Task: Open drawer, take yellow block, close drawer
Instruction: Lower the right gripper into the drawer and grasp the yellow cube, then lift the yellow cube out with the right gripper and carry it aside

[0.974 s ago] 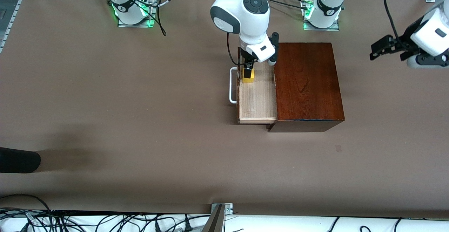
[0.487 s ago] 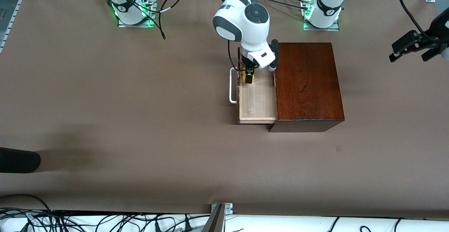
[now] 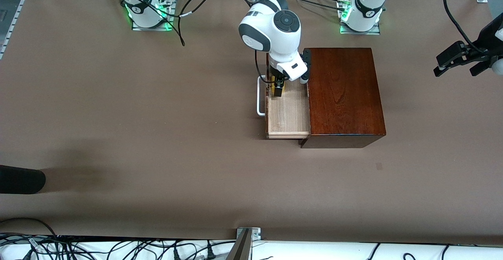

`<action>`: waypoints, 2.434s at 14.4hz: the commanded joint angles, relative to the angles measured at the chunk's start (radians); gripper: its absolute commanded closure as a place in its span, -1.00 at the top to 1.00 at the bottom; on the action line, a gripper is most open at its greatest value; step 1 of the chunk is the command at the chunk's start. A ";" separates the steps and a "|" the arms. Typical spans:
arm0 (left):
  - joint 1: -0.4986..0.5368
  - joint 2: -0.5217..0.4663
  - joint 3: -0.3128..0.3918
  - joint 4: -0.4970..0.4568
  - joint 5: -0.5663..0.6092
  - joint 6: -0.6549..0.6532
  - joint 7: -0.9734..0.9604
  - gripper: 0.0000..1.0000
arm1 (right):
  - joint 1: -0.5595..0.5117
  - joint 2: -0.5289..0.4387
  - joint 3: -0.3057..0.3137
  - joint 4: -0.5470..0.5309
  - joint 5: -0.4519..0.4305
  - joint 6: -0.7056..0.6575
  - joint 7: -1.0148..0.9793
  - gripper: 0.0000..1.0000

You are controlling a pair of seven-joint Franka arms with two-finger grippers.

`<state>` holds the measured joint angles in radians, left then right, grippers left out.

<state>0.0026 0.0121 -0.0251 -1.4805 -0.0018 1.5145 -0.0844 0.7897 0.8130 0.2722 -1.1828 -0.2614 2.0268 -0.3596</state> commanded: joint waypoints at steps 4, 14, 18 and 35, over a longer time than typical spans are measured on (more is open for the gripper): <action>0.007 0.002 -0.002 0.014 -0.020 0.001 0.003 1.00 | 0.000 0.012 -0.004 0.034 -0.018 0.015 -0.019 -1.00; -0.007 0.003 -0.015 0.017 -0.018 -0.045 0.003 1.00 | -0.068 -0.141 0.001 0.160 0.026 -0.175 -0.009 -1.00; -0.004 0.003 -0.013 0.019 -0.018 -0.045 0.006 1.00 | -0.199 -0.245 -0.004 0.161 0.099 -0.273 -0.010 -1.00; -0.320 0.387 -0.078 0.244 -0.095 -0.039 0.244 1.00 | -0.677 -0.529 -0.222 -0.306 0.304 -0.298 -0.030 -1.00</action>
<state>-0.2907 0.3225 -0.0948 -1.3320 -0.0726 1.4990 0.0819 0.1693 0.3567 0.0370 -1.3238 0.0229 1.6578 -0.3806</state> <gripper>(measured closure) 0.000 0.449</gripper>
